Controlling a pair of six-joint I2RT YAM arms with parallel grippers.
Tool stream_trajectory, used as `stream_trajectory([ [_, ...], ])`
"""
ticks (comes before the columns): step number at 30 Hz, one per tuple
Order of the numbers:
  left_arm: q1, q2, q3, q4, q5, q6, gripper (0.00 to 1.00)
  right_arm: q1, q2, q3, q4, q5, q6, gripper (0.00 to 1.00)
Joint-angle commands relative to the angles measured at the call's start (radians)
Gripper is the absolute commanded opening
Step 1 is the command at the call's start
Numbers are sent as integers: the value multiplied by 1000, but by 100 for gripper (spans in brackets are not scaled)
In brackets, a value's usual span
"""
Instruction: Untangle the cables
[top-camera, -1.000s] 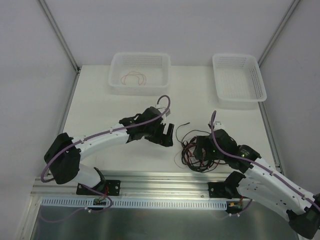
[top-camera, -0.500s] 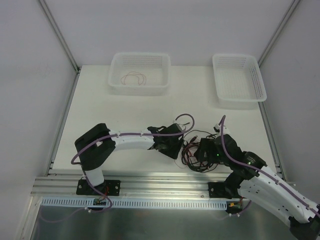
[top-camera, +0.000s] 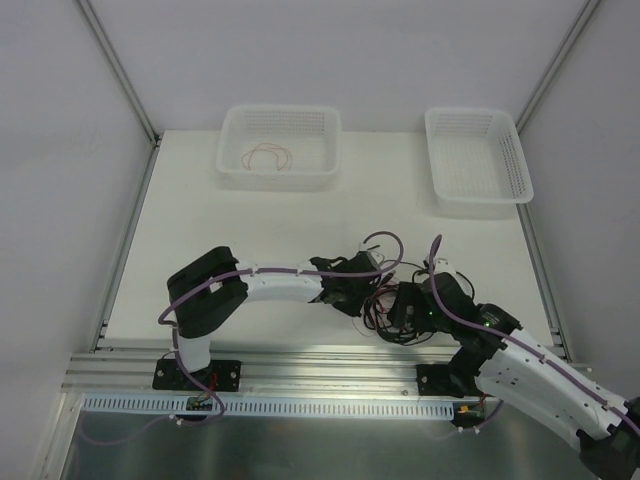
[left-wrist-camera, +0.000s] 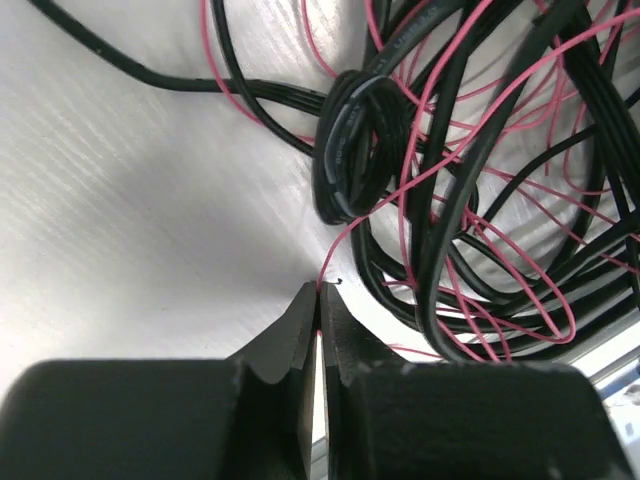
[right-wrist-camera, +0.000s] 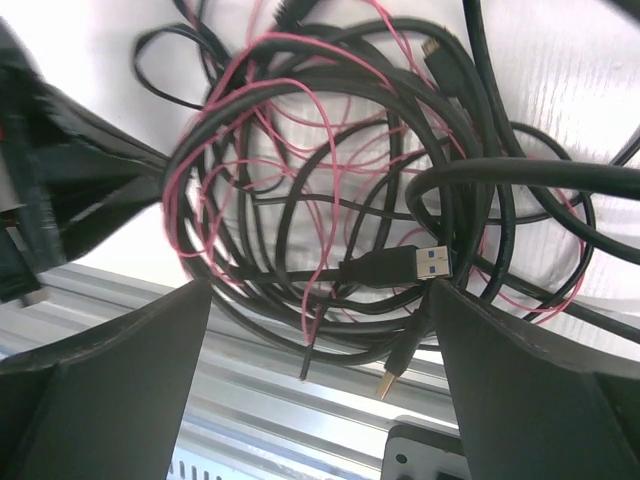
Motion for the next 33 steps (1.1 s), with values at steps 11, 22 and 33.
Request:
stream_trajectory([
  [11, 102, -411, -24, -261, -268, 72, 0, -25, 168, -54, 92, -12, 69, 52],
  [22, 496, -735, 352, -491, -238, 308, 0, -49, 133, -14, 50, -2, 50, 34],
  [33, 561, -557, 934, -632, -175, 431, 0, -48, 128, 205, -13, -5, -118, 62],
])
